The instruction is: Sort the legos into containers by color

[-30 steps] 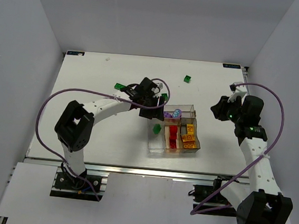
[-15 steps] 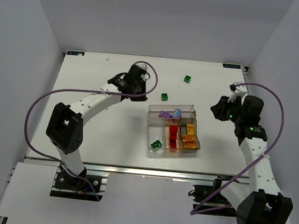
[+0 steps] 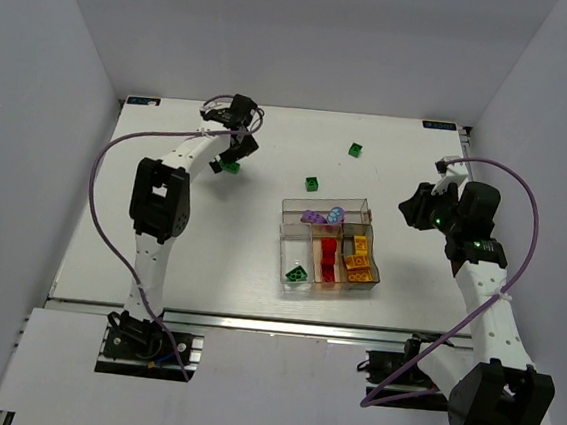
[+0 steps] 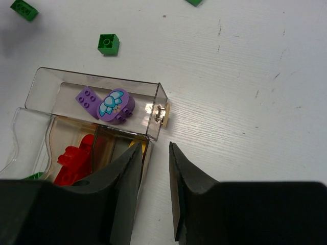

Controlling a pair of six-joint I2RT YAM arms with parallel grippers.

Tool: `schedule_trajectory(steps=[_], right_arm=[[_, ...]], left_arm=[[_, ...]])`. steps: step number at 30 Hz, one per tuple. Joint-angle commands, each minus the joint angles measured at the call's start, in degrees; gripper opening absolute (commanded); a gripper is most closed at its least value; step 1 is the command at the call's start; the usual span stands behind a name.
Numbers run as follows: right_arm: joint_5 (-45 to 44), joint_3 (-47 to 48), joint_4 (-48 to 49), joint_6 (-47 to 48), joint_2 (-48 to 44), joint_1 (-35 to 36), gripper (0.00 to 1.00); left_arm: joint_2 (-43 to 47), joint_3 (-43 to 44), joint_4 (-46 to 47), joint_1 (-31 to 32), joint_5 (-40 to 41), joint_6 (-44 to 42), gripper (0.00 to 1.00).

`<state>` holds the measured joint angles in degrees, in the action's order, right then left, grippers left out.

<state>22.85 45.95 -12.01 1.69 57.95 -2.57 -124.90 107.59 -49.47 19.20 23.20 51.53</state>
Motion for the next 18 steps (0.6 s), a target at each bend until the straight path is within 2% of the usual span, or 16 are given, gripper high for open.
schedule_trajectory(steps=[1, 5, 8, 18], right_arm=[[1.1, -0.1, 1.0, -0.1, -0.6, -0.4, 0.34], [1.1, -0.1, 0.9, -0.1, -0.7, -0.3, 0.34], [1.0, -0.1, 0.8, -0.1, -0.9, -0.3, 0.34], [0.8, 0.0, 0.8, -0.2, -1.1, -0.4, 0.34]], left_arm=[[-4.3, 9.5, -6.5, -2.1, 2.2, 8.4, 0.98], [-9.0, 16.9, -8.1, -2.7, 1.0, 11.2, 0.98], [-10.4, 16.5, -7.9, -4.3, -1.1, 14.1, 0.98], [-13.9, 16.1, -6.0, -5.8, -5.3, 14.8, 0.98]])
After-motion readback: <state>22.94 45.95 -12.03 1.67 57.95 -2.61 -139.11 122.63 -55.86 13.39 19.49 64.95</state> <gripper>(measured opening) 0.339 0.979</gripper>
